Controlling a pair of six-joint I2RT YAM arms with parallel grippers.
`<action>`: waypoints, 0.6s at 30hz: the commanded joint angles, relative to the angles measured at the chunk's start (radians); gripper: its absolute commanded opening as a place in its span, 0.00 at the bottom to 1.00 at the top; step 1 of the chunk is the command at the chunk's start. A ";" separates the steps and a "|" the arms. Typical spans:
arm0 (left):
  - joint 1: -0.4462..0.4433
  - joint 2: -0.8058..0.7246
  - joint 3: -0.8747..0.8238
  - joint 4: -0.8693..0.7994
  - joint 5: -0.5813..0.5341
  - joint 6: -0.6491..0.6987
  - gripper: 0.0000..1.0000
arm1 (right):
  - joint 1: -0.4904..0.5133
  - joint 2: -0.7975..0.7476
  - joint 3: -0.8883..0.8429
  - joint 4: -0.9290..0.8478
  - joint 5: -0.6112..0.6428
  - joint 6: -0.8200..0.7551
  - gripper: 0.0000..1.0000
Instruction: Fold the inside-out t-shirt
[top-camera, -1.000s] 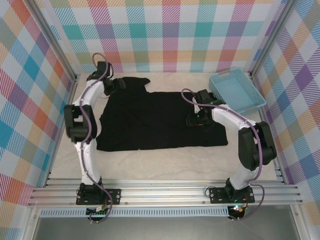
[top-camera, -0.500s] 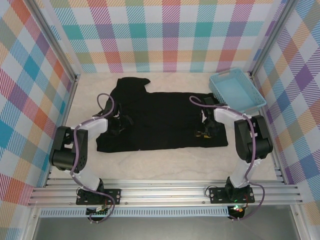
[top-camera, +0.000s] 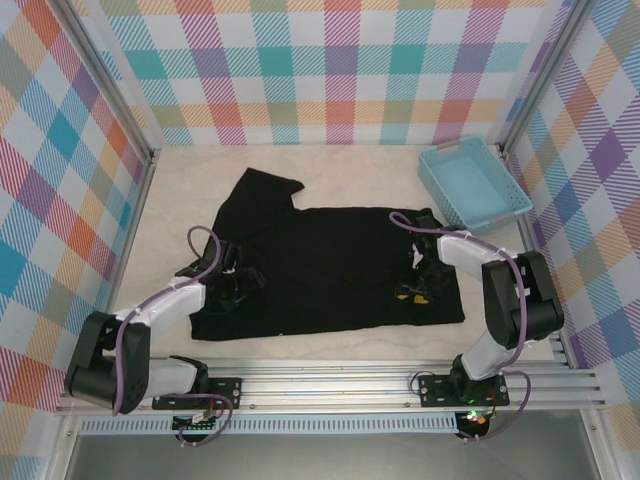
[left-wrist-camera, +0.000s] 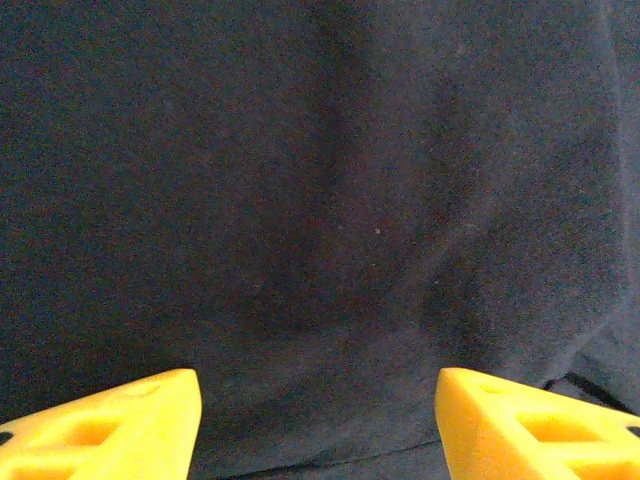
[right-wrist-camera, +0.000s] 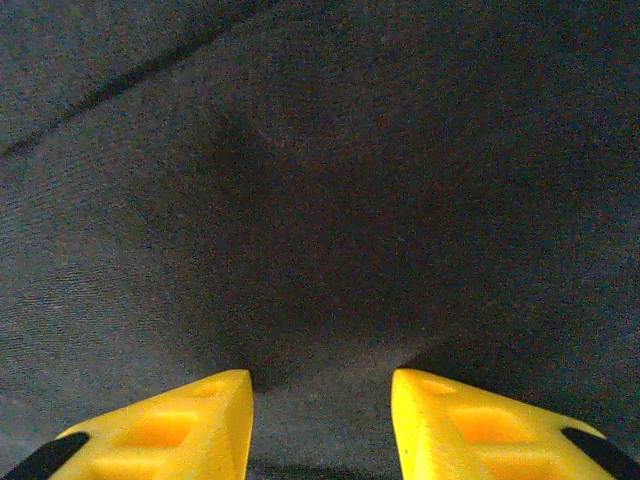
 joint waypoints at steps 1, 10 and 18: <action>-0.006 -0.016 0.115 -0.108 -0.112 0.064 0.65 | 0.001 -0.039 0.083 0.016 0.034 -0.017 0.43; 0.103 0.380 0.547 0.175 -0.193 0.355 0.73 | -0.033 0.011 0.279 0.234 0.156 -0.095 0.52; 0.201 0.875 1.147 -0.064 -0.085 0.600 0.75 | -0.037 0.041 0.302 0.283 0.088 -0.105 0.53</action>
